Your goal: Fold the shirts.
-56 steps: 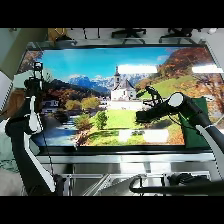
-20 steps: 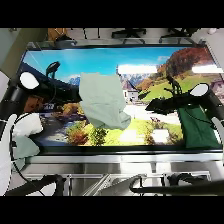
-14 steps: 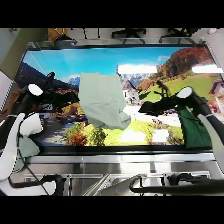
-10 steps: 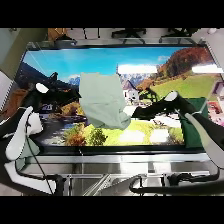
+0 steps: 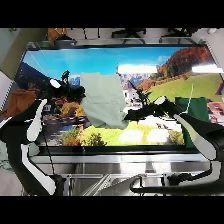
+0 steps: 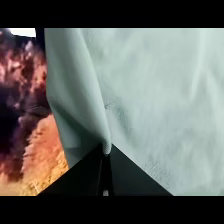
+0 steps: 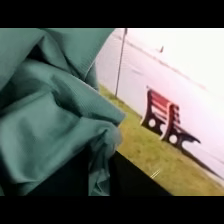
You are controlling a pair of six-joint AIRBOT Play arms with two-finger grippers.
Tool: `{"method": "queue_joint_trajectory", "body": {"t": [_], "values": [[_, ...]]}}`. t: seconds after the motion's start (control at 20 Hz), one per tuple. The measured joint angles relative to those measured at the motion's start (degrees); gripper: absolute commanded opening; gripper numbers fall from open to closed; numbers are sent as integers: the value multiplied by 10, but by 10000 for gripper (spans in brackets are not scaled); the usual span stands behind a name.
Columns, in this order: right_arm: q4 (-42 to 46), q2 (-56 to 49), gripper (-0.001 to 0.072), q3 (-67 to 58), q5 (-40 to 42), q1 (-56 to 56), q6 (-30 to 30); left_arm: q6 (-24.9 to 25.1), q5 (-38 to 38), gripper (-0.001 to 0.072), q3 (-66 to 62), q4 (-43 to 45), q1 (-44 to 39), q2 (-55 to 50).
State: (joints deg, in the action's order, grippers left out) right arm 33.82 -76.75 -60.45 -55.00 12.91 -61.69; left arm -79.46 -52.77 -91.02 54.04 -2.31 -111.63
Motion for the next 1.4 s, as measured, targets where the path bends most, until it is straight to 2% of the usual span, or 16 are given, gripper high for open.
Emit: {"method": "queue_joint_trajectory", "body": {"t": [0.2,0.35,0.7,1.0,1.2,1.4], "values": [[-3,7,16,-3,-2,-4,21,1,-28,9,-22,1,-2,4],[-3,59,15,-35,-28,-33,30,14,-57,9,-42,3,-3,66],[-5,260,15,-227,-69,-154,52,19,-122,9,-145,3,-6,355],[33,385,15,-347,-71,-185,74,-7,-192,10,-220,24,-7,545],[78,402,16,-369,-76,-189,76,-15,-208,10,-176,75,-7,625],[94,346,16,-369,-102,-189,77,-12,-206,12,-50,99,-7,635]]}}
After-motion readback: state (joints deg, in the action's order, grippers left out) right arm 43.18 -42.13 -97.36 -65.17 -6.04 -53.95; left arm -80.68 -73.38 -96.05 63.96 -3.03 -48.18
